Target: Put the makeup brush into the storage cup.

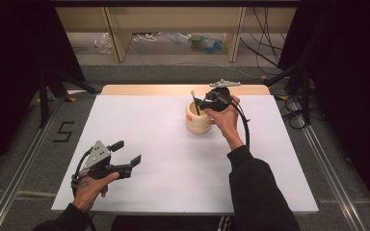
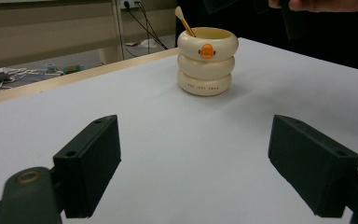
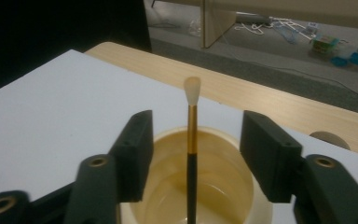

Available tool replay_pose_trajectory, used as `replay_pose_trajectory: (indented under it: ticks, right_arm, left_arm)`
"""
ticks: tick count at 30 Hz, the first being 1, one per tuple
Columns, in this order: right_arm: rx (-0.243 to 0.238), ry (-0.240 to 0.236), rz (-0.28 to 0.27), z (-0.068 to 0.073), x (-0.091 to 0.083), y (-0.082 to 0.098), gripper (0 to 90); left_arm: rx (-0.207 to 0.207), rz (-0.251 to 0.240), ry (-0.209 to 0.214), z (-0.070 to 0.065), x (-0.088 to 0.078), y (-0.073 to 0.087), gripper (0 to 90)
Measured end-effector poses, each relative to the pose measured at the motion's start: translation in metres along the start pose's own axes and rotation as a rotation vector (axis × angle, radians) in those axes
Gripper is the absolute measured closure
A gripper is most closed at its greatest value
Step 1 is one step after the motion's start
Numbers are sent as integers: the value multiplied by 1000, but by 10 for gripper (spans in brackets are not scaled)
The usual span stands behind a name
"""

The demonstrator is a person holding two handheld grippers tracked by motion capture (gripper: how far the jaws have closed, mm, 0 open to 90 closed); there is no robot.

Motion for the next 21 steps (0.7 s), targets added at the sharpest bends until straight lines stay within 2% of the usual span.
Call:
replay_pose_trajectory:
  ticks: [3, 5, 6, 7, 8, 10, 11, 12, 13, 17, 18, 20, 21]
  right_arm:
    - [-47, 0, -4, 4, -12, -3, 357]
    - [-57, -13, 5, 8, -20, -4, 321]
    - [-61, -15, -3, 10, -26, -5, 317]
    - [-68, -19, -39, 12, -31, -6, 318]
    - [-63, -22, -63, 14, -35, -6, 307]
    - [-59, -38, -55, 17, -43, -4, 258]
    - [-60, -42, -53, 18, -46, -3, 259]
    - [-73, -48, -73, 19, -49, -2, 265]
    - [-67, -61, -84, 20, -53, 0, 265]
    - [-74, -60, -81, 19, -61, 4, 251]
    - [-64, -61, -78, 21, -63, 4, 252]
    - [-65, -73, -109, 22, -66, 3, 253]
    - [-59, -85, -101, 24, -69, 4, 245]
  left_arm:
    - [1, 0, -1, 0, 0, 0, 167]
    - [0, 1, -2, 0, 0, 0, 167]
    - [1, 1, -2, 0, 0, 0, 167]
    - [2, 1, -2, 0, 0, 0, 167]
    - [2, 1, -2, 0, 0, 0, 167]
    - [2, 1, -2, 0, 0, 0, 167]
    - [2, 2, -2, 0, 0, 0, 167]
    - [2, 2, -2, 0, 0, 0, 167]
    - [2, 1, -4, 0, 0, 0, 167]
    - [7, 1, -5, 1, 0, 0, 167]
    - [-1, -1, -5, 0, 0, 0, 167]
    - [5, -3, -3, 0, 0, -1, 167]
    - [0, -6, 0, 0, 0, -1, 167]
Point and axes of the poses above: each handheld gripper's, and its own axes: x roughly forward along the jaws, y roughly out of its underside, z roughly to its left, the point moved 6 cm from there along x, roughly forward along the jaws, and after that the axes turned 3 degrees about -y, right-handed, at the moved point
